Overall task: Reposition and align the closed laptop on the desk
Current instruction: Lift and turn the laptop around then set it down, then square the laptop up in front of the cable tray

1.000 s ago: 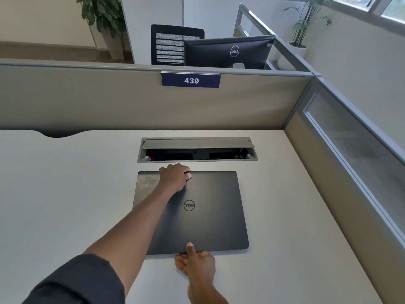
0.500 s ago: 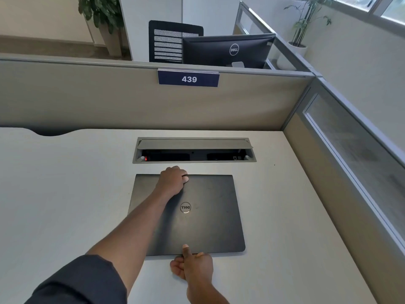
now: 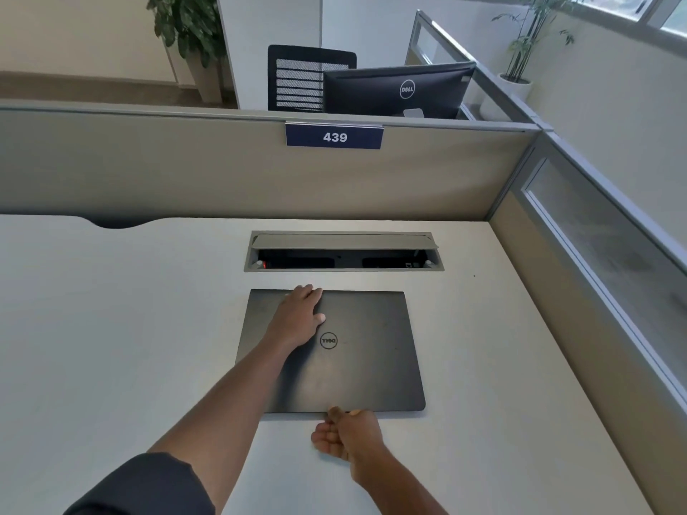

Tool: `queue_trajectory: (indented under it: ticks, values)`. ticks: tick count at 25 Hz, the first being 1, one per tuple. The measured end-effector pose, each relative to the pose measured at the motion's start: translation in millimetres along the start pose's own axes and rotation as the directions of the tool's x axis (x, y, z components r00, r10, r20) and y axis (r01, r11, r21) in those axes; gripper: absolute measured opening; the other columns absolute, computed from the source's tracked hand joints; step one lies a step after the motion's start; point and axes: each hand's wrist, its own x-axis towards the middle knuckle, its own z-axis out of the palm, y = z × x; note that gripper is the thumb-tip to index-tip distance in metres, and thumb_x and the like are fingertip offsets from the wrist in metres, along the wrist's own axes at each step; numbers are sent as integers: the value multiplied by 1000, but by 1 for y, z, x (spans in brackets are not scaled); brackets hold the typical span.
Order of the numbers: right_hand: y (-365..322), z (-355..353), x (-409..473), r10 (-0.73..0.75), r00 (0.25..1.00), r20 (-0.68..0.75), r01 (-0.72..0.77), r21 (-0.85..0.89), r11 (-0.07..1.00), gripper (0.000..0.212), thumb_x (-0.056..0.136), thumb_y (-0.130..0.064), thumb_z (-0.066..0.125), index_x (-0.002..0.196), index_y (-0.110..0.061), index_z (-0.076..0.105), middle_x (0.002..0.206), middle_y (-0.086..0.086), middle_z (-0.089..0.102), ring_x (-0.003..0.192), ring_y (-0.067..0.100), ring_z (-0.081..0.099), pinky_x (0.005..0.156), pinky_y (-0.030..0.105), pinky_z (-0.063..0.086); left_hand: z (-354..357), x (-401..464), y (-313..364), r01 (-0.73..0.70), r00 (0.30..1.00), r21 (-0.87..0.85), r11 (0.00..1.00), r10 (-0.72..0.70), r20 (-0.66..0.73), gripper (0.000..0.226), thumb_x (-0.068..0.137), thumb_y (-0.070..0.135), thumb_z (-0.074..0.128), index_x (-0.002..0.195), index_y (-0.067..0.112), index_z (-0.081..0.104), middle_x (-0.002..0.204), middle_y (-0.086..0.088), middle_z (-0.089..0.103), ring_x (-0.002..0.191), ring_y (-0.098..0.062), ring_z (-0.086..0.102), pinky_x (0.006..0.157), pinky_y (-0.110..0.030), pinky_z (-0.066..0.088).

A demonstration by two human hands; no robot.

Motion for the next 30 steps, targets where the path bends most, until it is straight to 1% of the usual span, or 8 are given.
queue_trajectory:
  ticks: [4, 6, 8, 10, 14, 17, 22, 30]
  values:
    - [-1, -20, -9, -67, 997, -47, 58, -180, 982, 20, 93, -12, 62, 78, 1, 63, 65, 16, 62, 51, 25, 57, 47, 26, 50, 2, -32, -12, 28, 999, 20, 999, -27, -45, 62, 96, 33, 54, 152, 18, 34, 164, -6, 24, 153, -25, 18, 123, -43, 18]
    - [-1, -33, -10, -173, 982, -79, 128, -396, 909, 23, 89, -16, 57, 67, -9, 57, 60, 11, 63, 48, 26, 55, 48, 28, 47, 4, -48, -18, 59, 996, 36, 998, -56, -67, 61, 97, 35, 52, 153, 19, 34, 164, -6, 24, 153, -25, 18, 123, -44, 20]
    - [-4, -49, -12, -355, 929, -105, 176, -718, 673, 25, 84, -25, 54, 60, -17, 52, 65, 5, 66, 58, 28, 61, 57, 31, 50, 6, -63, -24, 75, 993, 50, 996, -70, -99, 59, 97, 37, 51, 151, 20, 36, 163, -6, 26, 152, -26, 21, 121, -43, 24]
    - [-9, -66, -12, -524, 845, -107, 184, -862, 472, 28, 80, -28, 51, 57, -15, 44, 65, 0, 61, 63, 27, 55, 60, 30, 46, 8, -77, -28, 90, 989, 69, 994, -81, -121, 59, 97, 39, 50, 151, 20, 36, 162, -6, 27, 151, -26, 22, 120, -42, 27]
    - [-20, -95, -11, -690, 720, -79, 251, -897, 364, 15, 83, -25, 52, 69, -19, 49, 74, -7, 61, 66, 19, 56, 59, 30, 45, 9, -102, -36, 131, 985, 40, 991, -125, -119, 62, 96, 44, 51, 152, 23, 35, 164, -3, 24, 152, -25, 20, 120, -41, 24]
    - [-21, -118, -6, -750, 661, 12, 347, -892, 292, 12, 85, -21, 63, 94, -21, 55, 98, -6, 57, 90, 19, 57, 69, 32, 49, 8, -120, -42, 156, 981, -1, 988, -155, -118, 66, 95, 47, 53, 153, 22, 33, 165, -4, 20, 153, -24, 18, 121, -42, 26]
    - [-17, -133, 4, -685, 723, 91, 350, -903, 250, 60, 85, -25, 72, 137, -15, 45, 128, 1, 54, 118, 24, 51, 93, 32, 46, 14, -157, -46, 302, 934, -268, 915, -340, -110, 91, 90, 52, 59, 158, 15, 12, 167, -11, 7, 154, -25, 13, 122, -42, 26]
    - [-28, -126, 3, -651, 749, 119, 326, -922, 208, 47, 83, -17, 66, 125, -14, 46, 108, 3, 53, 102, 26, 54, 81, 37, 50, 6, -189, -57, 240, 967, -344, 908, -256, 1, 117, 71, 45, 82, 157, 12, 10, 157, -1, 32, 142, -26, 37, 113, -42, 37]
